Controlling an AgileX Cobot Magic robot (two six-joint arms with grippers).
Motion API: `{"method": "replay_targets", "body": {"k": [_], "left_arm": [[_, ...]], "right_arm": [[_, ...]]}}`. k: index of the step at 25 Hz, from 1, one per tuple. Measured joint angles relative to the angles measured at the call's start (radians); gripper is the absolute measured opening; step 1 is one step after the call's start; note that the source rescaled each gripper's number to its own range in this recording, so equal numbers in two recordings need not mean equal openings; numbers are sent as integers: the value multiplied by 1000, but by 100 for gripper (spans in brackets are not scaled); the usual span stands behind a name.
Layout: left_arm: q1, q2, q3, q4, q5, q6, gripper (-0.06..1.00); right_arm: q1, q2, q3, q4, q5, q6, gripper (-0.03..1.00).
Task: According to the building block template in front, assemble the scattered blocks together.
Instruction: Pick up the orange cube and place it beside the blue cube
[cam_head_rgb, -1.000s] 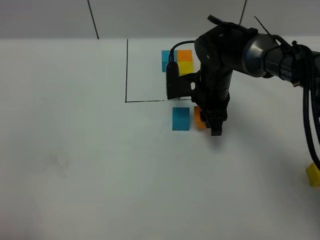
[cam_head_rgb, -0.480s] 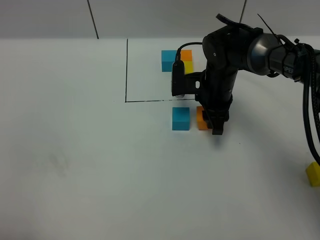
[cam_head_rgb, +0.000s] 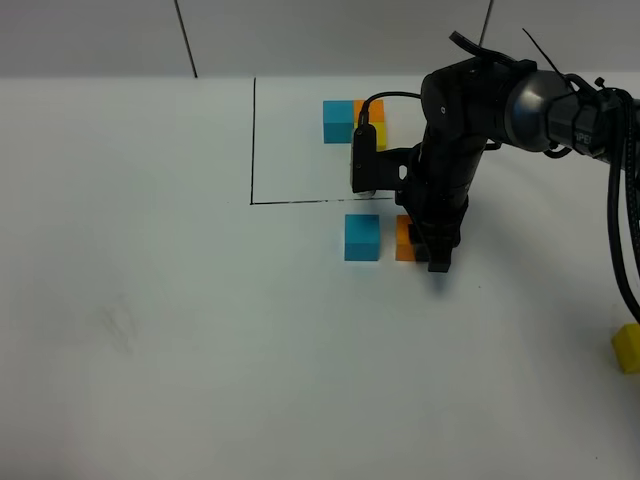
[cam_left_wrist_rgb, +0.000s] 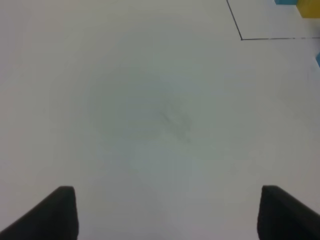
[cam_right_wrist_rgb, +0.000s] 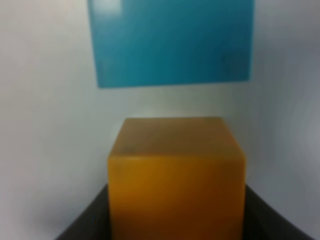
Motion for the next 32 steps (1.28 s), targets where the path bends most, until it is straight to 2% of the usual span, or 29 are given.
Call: {"method": "replay_targets", "body": {"k": [32], "left_arm": [[0,0,0,0,0,0,60]], "right_arm": [[14,8,0,54,-40,-15,1]]}}
